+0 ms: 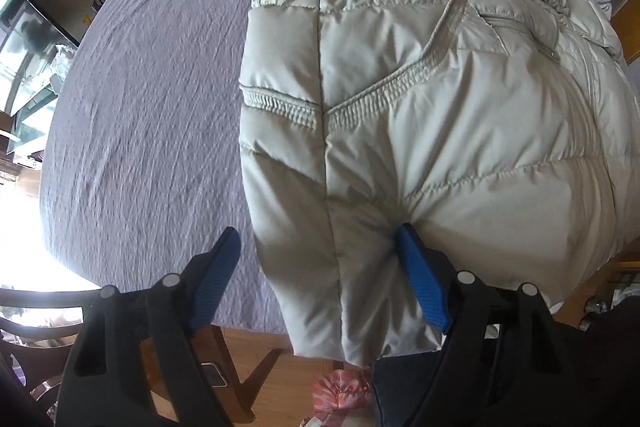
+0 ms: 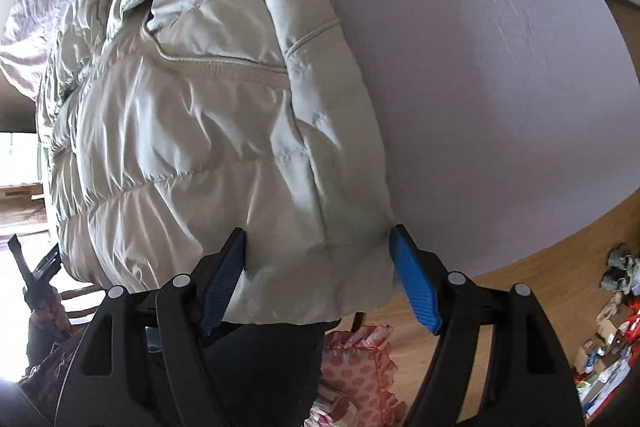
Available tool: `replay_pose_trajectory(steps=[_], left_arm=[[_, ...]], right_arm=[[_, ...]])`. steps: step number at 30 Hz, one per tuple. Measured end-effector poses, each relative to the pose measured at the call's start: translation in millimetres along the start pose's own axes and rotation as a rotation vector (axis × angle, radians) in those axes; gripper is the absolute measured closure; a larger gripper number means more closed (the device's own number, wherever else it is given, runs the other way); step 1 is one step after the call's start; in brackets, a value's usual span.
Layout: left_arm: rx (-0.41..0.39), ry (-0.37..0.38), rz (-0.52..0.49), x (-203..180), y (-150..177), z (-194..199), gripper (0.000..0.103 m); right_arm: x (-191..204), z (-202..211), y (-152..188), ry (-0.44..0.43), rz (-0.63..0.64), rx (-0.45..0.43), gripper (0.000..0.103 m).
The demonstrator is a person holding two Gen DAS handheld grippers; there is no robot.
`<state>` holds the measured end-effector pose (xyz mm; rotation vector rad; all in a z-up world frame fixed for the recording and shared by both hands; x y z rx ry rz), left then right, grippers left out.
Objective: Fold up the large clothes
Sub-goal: 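Move both grippers to the jacket hem and close them on it, then lift the hem with both grippers and fold it up toward the collar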
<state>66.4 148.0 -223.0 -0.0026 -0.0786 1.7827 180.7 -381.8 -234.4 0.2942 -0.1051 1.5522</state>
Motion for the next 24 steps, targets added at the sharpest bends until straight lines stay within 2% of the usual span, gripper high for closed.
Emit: replay_pose_trajectory(steps=[3,6,8,10,13,16,24], left_arm=[[0.005,0.009,-0.001,1,2,-2,0.025],[0.007,0.032,-0.004,-1,2,-5,0.037],[0.006,0.034,-0.012,-4,1,-7,0.044],[0.006,0.045,-0.022,-8,2,-7,0.056],[0.000,0.047,-0.028,-11,2,-5,0.068],[-0.005,0.051,-0.016,-11,1,-2,0.079],[-0.013,0.057,-0.003,-4,-6,4,0.092]], right_arm=[[-2,-5,4,0.000,0.016,0.007,0.029],[6,-14,11,-0.016,0.045,0.019,0.035],[13,-16,13,-0.022,0.063,0.015,0.047],[15,-14,14,-0.064,0.048,0.016,0.071],[16,-13,13,-0.103,0.039,0.005,0.084],[17,-11,9,-0.090,0.053,-0.002,0.088],[33,7,-4,-0.066,0.079,-0.030,0.093]])
Point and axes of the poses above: each gripper's, at about its wrist camera, not at the fingertips, and z roughly against the way its jaws point, x to its left, y to its underside, the point moved 10 cm from there along -z, roughly the way its jaws point, and after that the axes turned 7 degrees about x, right-handed, at the moved point
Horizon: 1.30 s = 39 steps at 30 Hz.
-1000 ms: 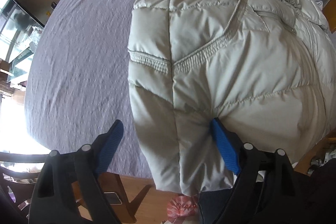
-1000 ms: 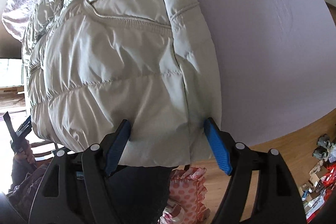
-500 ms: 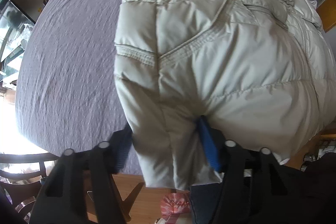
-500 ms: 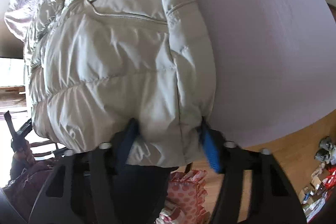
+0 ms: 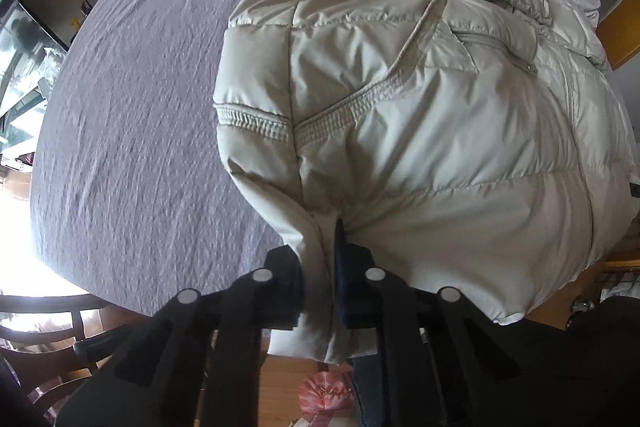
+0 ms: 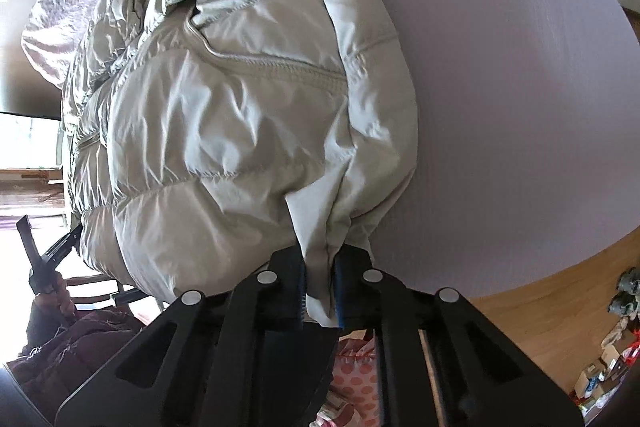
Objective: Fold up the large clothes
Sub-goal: 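Lift the hem with both grippers and fold it up toward the collar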
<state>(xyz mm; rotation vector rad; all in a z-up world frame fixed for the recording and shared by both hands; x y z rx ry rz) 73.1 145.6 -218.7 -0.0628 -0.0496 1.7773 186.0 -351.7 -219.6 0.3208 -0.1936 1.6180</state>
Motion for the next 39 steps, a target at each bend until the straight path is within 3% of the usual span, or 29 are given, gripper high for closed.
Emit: replay_pose_trajectory(steps=[8,14,24,39], left_arm=[[-0.023,-0.033,-0.014,-10,-25,21,0.096],[-0.087,-0.056,-0.007,-13,-50,48,0.096],[-0.227,-0.098,-0.024,-19,-120,100,0.096],[-0.287,-0.195,-0.049,-21,-212,115,0.096]], right_arm=[[29,25,-29,0.008,0.042,-0.078,0.094],[41,46,-51,0.005,0.080,-0.143,0.095],[65,88,-98,0.044,0.142,-0.238,0.095],[89,114,-182,0.150,0.156,-0.355,0.095]])
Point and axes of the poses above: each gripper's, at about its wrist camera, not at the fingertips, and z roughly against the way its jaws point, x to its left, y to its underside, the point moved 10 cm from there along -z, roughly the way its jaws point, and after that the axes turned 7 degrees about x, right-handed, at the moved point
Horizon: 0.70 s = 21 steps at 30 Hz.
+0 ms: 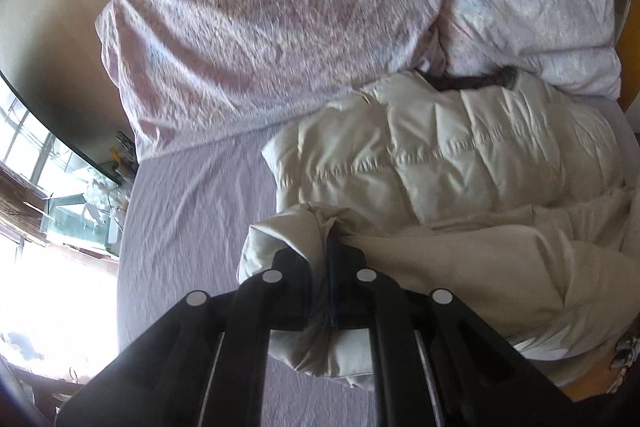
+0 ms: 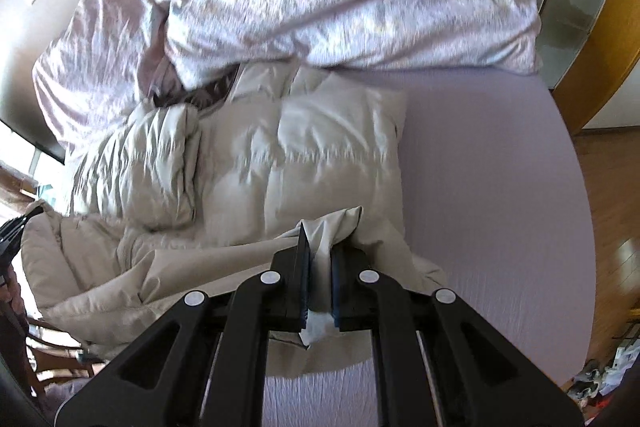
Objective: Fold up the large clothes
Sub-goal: 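Lift the hem with both grippers and fold it up toward the collar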
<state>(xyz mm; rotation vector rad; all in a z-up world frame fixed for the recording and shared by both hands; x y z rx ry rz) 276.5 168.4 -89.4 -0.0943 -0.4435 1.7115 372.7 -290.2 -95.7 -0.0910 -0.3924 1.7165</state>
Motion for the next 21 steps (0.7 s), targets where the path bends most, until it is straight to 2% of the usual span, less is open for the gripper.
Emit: replay_pose_trajectory(steps=[10,21], left_arm=[[-0.023,-0.050,0.043,13,-63,-9,0.096],[0.023,-0.074,0.063,11,-103,-52,0.095]], right_arm=[[-10,1,-69,0.042,-0.096,-0.102,0.094],[-22,-31,-114,0.069,-0.217,-0.111,0.094]])
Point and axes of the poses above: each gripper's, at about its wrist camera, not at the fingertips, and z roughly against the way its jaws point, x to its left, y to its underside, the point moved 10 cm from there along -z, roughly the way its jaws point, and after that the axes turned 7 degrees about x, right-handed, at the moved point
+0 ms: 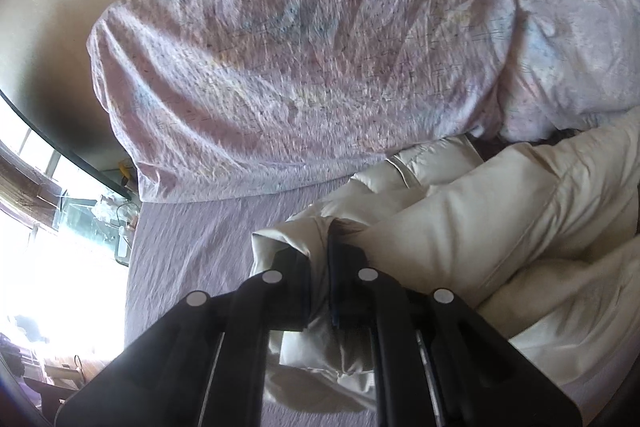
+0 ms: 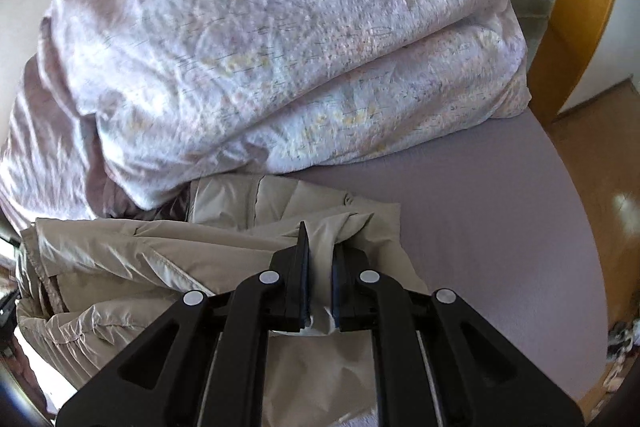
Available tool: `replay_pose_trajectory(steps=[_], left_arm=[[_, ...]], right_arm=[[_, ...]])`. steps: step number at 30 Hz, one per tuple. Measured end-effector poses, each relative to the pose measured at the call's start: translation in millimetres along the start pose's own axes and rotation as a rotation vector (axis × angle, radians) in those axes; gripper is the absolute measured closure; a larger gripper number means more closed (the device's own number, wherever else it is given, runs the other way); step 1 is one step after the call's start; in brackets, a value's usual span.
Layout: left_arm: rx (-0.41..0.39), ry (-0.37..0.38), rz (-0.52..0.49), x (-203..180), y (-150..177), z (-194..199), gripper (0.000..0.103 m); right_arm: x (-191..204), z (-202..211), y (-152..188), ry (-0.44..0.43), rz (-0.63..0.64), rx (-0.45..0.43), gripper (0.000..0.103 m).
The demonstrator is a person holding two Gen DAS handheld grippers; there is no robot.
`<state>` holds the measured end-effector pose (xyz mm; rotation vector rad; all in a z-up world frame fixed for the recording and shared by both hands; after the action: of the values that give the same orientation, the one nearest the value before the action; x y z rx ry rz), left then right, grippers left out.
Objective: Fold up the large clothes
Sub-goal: 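Lift the hem with both grippers and fold it up toward the collar, then open both grippers to lay the hem near the collar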
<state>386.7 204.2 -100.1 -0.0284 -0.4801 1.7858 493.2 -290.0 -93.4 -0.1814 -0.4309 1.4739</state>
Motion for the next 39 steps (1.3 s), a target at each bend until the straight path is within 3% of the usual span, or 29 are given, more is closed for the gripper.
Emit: replay_pose_trajectory(steps=[11,17,23,25,26,27,28,33,39], left_arm=[[0.071,0.006,0.058,-5,-25,-51,0.090],[0.106,0.019,0.078,-7,-32,-70,0.088],[0.098,0.027,0.069,-15,-36,-61,0.074],[0.082,0.025,0.068,-17,-38,-53,0.061],[0.062,0.014,0.066,-17,-41,-47,0.051],[0.028,-0.014,0.062,-16,-44,-38,0.030],[-0.019,-0.036,0.054,-15,-49,-27,0.024],[-0.069,0.000,-0.005,-35,-45,3,0.024],[-0.055,0.056,-0.059,-65,-14,17,0.024]], right_arm=[[0,-48,-32,0.000,-0.077,0.053,0.093],[-2,-62,-42,-0.022,-0.111,0.078,0.080],[-9,-25,-62,-0.032,-0.095,-0.026,0.062],[-3,-9,-62,-0.051,-0.061,-0.044,0.061],[5,0,-58,-0.067,-0.029,-0.047,0.061],[11,4,-54,-0.077,-0.009,-0.047,0.061],[22,10,-46,-0.097,0.029,-0.042,0.061],[72,20,7,-0.160,0.185,0.007,0.061],[104,11,65,-0.146,0.301,0.073,0.061]])
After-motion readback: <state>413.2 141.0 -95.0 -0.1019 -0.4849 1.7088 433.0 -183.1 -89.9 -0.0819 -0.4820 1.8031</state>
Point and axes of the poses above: each gripper's, at about its wrist camera, not at the fingertips, and z roughly against the way its jaws point, x to its left, y to its underside, the point moved 10 cm from there along -z, roughly the way its jaws point, and after that the axes turned 7 degrees about x, right-handed, at the moved point
